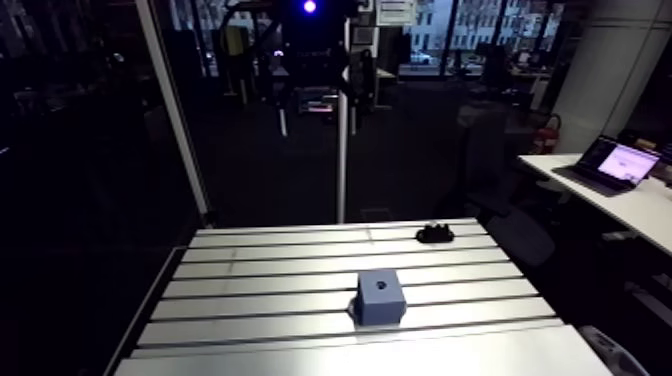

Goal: Pick up the M10 bolt and insert it into the hex recess until seated.

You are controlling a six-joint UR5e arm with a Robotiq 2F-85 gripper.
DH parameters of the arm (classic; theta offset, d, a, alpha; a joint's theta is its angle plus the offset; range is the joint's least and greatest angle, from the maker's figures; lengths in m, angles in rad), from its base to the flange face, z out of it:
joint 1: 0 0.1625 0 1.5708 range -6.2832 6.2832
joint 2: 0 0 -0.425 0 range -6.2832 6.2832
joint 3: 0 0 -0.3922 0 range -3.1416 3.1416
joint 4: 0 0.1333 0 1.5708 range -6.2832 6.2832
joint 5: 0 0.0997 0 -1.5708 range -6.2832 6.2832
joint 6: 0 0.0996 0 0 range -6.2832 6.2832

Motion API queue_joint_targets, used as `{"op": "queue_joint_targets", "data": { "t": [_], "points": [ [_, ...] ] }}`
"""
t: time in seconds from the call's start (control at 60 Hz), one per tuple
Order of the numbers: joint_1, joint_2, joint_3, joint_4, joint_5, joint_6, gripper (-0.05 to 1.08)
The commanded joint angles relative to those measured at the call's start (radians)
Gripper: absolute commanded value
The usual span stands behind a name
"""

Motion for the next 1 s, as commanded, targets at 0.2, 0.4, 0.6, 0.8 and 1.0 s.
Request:
{"op": "queue_joint_targets", "data": {
  "t": [0.2, 0.4, 0.6, 0.8, 1.0],
  "points": [
    [0.063, 0.028, -0.048, 0.046, 0.005, -0.008, 0.0],
    [0.063, 0.028, -0.048, 0.046, 0.006, -0.008, 0.0],
    [0.063, 0.028, -0.046, 0.046, 0.005, -0.008, 0.0],
    [0.063, 0.035, -0.052, 0.042, 0.0, -0.008, 0.0],
    [0.06, 0.041, -0.055, 0.037, -0.007, -0.021, 0.0]
  ]
}}
